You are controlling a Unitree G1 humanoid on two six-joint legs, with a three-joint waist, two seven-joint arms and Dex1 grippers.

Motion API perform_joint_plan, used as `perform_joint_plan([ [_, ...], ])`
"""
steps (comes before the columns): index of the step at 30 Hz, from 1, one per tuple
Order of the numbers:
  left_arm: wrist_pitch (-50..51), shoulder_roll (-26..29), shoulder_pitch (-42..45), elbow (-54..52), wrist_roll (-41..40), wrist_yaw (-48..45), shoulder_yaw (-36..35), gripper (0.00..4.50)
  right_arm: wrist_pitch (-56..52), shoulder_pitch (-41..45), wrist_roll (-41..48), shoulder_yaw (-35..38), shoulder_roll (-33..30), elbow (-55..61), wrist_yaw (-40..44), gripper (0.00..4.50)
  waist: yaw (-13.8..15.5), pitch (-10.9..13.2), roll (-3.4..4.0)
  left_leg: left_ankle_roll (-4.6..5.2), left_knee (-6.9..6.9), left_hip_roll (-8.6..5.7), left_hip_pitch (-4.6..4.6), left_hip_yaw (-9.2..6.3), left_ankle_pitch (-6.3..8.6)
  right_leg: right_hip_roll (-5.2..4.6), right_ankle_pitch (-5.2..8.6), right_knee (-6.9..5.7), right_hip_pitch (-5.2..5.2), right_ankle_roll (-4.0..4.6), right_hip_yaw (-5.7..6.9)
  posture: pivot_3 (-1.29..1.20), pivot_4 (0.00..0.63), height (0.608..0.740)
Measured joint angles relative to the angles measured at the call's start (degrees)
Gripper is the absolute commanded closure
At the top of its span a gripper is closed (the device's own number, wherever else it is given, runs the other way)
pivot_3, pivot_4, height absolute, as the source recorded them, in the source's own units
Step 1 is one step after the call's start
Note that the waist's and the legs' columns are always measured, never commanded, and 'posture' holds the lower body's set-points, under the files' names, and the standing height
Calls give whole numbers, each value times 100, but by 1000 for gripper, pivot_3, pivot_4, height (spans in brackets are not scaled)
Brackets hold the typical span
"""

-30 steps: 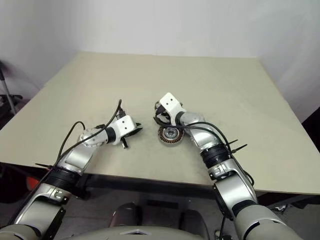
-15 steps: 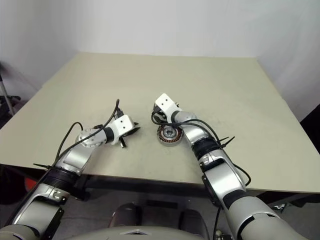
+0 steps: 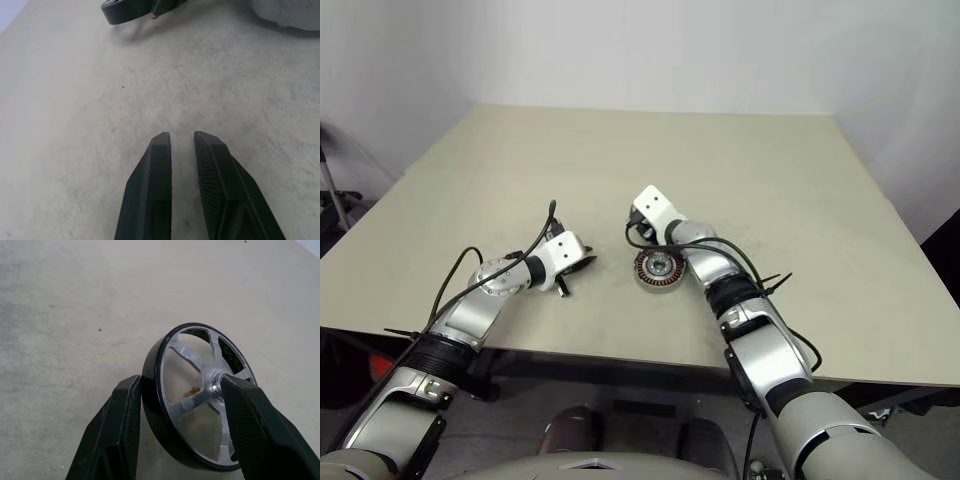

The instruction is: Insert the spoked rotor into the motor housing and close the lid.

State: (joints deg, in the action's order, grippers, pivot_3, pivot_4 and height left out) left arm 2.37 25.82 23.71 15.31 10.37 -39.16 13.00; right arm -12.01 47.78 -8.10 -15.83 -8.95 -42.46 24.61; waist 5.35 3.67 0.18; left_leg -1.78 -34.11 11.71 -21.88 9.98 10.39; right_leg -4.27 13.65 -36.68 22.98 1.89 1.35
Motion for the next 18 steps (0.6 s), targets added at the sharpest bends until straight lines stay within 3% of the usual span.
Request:
perform_joint_plan([
  [7,-8,-6,27,46,15,50,8,3669,-344,-136,-67,7,-379,985,213,2489,3,0,0,2,0,1,-7,0,1,1,0,2,6,0,0,0,0,740],
  [18,345,-174,310,195,-342,95,-260,3669,-2102,-1772,-26,-133,-2296,5309,2020,2489,40,2,-4,11,2,0,0,-11,6,2,2,10,-2,-9,-1,0,0,740],
])
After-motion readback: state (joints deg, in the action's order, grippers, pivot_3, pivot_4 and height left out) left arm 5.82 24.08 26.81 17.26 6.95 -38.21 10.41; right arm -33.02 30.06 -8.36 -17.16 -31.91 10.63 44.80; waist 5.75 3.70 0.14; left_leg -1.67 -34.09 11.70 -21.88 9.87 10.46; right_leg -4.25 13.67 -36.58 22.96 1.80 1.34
